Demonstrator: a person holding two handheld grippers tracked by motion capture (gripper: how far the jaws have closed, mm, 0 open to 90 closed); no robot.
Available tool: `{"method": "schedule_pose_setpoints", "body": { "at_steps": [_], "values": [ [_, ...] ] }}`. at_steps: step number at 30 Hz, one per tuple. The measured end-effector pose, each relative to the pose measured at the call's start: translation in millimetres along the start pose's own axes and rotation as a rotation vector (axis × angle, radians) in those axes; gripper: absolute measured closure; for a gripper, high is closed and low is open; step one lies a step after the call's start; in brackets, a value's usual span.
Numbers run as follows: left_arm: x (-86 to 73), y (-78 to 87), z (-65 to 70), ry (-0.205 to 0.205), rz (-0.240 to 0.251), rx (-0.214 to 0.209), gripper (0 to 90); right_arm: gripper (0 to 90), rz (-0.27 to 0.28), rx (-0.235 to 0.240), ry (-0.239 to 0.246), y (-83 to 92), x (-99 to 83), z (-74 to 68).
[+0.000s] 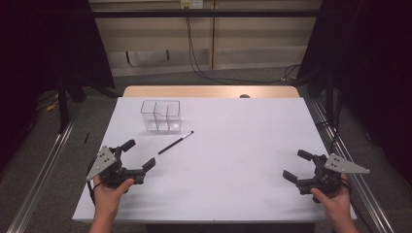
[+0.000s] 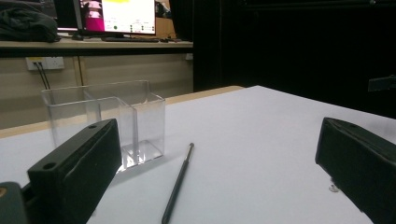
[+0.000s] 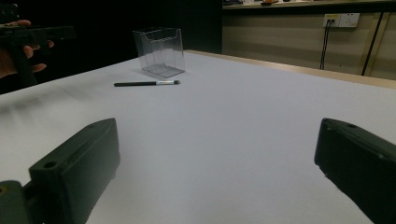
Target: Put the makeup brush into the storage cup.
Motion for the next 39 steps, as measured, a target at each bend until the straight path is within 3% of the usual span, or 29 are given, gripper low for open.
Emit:
{"method": "schedule_pose_setpoints", "body": {
  "at_steps": [2, 13, 23, 24, 27, 29, 39],
  "values": [
    [0.0, -6.2, 1.4, 0.027, 0.011, -0.006, 0.3, 0.0, 0.003, -0.003, -0.002, -0.2, 0.4, -0.1],
    [-1.1, -26.3, 1.4, 0.035, -0.014, -0.028, 0.4, 0.0, -0.009, 0.004, 0.012, -2.0, -0.8, -2.5],
    [3.7, -39.5, -1.7, 0.012, -0.019, -0.038, 0.4, 0.0, -0.006, -0.004, 0.011, 0.3, -0.8, -1.6],
    [4.3, -40.9, -1.5, 0.030, -0.014, -0.034, 0.4, 0.0, -0.005, -0.004, 0.012, 0.4, -0.7, -1.6],
    [5.9, -44.5, -4.6, 0.016, -0.017, -0.036, 0.4, 0.0, -0.005, -0.004, 0.015, 0.8, -0.8, -1.6],
    [7.0, -47.1, -5.1, 0.033, -0.014, -0.034, 0.4, 0.0, -0.005, -0.005, 0.014, 1.2, -0.8, -1.8],
    [12.4, -64.1, -6.3, 0.017, -0.013, -0.042, 0.4, 0.0, -0.003, -0.003, 0.011, 1.8, -0.5, -2.4]
  ]
}}
Point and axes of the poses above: each handheld gripper's, and its own axes: y roughly backward along the jaws, x roughly out of its top, z roughly to its right, the point moved 7 cm from there along -y, roughly forward along the jaws, and after that the axes turned 2 degrees about -x, right-handed, at the moved point
